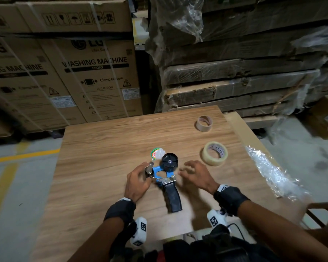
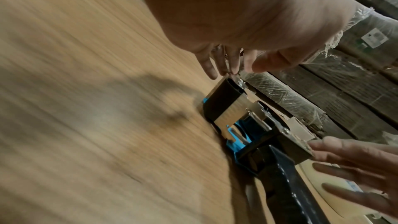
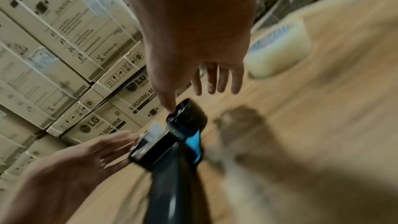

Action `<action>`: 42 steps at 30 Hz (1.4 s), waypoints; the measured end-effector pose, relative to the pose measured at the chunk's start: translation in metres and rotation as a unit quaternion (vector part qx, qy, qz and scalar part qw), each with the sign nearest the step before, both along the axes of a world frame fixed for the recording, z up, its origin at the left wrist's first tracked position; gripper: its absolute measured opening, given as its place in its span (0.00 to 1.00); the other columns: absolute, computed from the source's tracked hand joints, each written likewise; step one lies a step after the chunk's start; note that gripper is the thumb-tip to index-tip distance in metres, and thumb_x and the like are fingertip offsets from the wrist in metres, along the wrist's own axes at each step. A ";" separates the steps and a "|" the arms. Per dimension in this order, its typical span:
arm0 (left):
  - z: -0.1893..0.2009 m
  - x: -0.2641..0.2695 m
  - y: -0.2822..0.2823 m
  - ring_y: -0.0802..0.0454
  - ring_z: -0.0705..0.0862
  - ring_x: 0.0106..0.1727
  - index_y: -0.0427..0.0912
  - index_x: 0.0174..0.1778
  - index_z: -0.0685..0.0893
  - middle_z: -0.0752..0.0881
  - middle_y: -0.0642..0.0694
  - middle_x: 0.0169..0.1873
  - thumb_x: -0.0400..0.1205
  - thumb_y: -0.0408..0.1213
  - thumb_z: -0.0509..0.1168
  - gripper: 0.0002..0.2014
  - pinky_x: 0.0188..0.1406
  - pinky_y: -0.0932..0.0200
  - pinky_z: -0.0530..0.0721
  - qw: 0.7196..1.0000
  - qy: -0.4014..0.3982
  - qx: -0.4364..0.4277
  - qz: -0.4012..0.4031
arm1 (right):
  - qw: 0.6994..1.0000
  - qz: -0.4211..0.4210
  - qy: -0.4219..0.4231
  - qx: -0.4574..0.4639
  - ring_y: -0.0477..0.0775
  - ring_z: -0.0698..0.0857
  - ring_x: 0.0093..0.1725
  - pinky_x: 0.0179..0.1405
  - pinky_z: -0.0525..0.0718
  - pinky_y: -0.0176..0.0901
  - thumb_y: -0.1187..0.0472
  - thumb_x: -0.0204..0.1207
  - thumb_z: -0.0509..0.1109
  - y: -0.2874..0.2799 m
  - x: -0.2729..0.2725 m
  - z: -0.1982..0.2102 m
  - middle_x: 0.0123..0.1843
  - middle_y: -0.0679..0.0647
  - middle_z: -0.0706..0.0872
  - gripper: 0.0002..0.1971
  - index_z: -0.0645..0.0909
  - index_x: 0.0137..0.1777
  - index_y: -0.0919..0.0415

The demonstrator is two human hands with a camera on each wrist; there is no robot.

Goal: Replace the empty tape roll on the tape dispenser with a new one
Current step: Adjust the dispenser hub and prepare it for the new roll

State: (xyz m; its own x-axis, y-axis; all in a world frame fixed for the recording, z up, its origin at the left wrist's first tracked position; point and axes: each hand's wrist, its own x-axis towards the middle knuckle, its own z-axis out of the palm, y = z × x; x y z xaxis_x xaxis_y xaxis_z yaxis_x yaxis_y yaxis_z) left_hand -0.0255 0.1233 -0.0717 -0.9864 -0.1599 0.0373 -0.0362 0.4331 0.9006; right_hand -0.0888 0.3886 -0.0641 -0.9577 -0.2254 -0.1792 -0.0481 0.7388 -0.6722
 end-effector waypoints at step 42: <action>0.008 0.035 -0.006 0.37 0.88 0.61 0.37 0.52 0.85 0.87 0.31 0.59 0.81 0.37 0.70 0.08 0.62 0.48 0.85 0.823 -0.247 0.487 0.154 | 0.870 -0.172 -0.321 -0.333 0.50 0.81 0.25 0.24 0.83 0.38 0.68 0.78 0.71 -0.084 0.078 0.022 0.30 0.58 0.82 0.05 0.83 0.41 0.68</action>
State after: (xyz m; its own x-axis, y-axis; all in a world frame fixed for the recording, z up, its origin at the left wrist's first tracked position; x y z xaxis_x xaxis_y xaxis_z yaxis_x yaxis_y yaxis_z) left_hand 0.0095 0.1174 -0.0640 -0.7497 -0.1213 -0.6506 -0.4758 -0.5845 0.6572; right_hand -0.0112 0.3047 -0.0423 -0.7403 -0.2028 -0.6410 0.6416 0.0721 -0.7637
